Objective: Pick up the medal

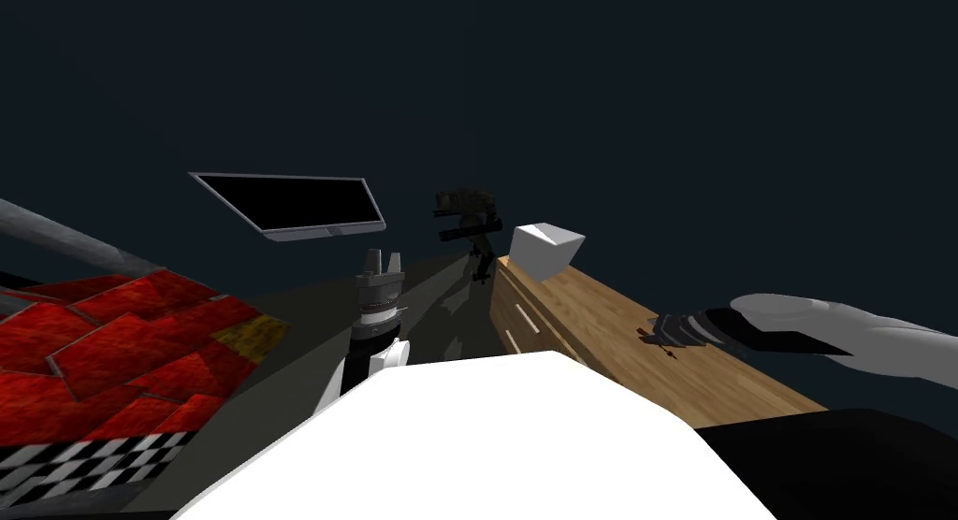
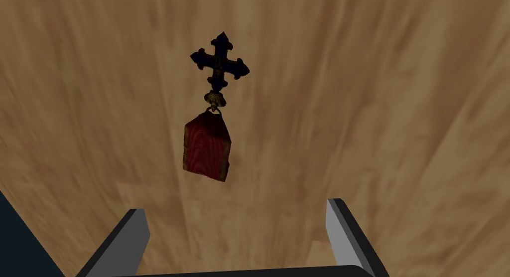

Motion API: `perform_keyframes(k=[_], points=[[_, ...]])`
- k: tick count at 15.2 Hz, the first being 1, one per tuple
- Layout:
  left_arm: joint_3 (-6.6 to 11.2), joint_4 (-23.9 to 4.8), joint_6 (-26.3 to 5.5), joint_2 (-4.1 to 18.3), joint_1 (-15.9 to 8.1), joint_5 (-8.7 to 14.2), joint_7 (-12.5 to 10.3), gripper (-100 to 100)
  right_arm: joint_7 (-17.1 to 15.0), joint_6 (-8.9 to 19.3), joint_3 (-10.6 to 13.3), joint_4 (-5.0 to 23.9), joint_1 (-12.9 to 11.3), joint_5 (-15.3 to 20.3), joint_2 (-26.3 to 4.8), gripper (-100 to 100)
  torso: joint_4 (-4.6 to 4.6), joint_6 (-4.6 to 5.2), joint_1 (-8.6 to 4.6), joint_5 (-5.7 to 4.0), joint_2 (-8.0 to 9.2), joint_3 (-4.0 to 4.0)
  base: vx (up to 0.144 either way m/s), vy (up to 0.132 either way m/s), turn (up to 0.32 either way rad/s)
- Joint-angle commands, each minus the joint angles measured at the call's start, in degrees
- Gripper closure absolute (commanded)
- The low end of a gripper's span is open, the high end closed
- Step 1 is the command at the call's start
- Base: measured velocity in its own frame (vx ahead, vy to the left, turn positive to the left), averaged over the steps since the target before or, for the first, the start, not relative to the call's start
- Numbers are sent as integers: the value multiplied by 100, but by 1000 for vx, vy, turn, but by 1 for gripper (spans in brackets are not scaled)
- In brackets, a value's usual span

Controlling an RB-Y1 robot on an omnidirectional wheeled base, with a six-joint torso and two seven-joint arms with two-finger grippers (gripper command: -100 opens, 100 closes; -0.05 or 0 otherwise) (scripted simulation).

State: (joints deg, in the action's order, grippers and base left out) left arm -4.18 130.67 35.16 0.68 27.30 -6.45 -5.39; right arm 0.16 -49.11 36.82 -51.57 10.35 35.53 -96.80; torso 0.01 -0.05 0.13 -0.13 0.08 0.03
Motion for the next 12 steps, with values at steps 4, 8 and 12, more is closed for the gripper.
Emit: perform_keyframes(k=[4, 8, 12], points=[[0, 0, 0, 0, 0, 0, 0, 0, -334, -38, -418, 161, 7, -92, -323, -100, 2, 0, 19, 6, 7, 4, -91, 167, 91], [0, 0, 0, 0, -1, 0, 0, 0, -435, -57, -673, 336, -103, -291, -173, -100, 4, 1, 6, 3, 18, 10, -120, 120, 74], [3, 0, 0, 3, 0, 0, 0, 0, -330, -15, -620, 324, -175, -449, 175, -100, 6, 10, -115, -28, 19, 12, -89, -136, -49]])
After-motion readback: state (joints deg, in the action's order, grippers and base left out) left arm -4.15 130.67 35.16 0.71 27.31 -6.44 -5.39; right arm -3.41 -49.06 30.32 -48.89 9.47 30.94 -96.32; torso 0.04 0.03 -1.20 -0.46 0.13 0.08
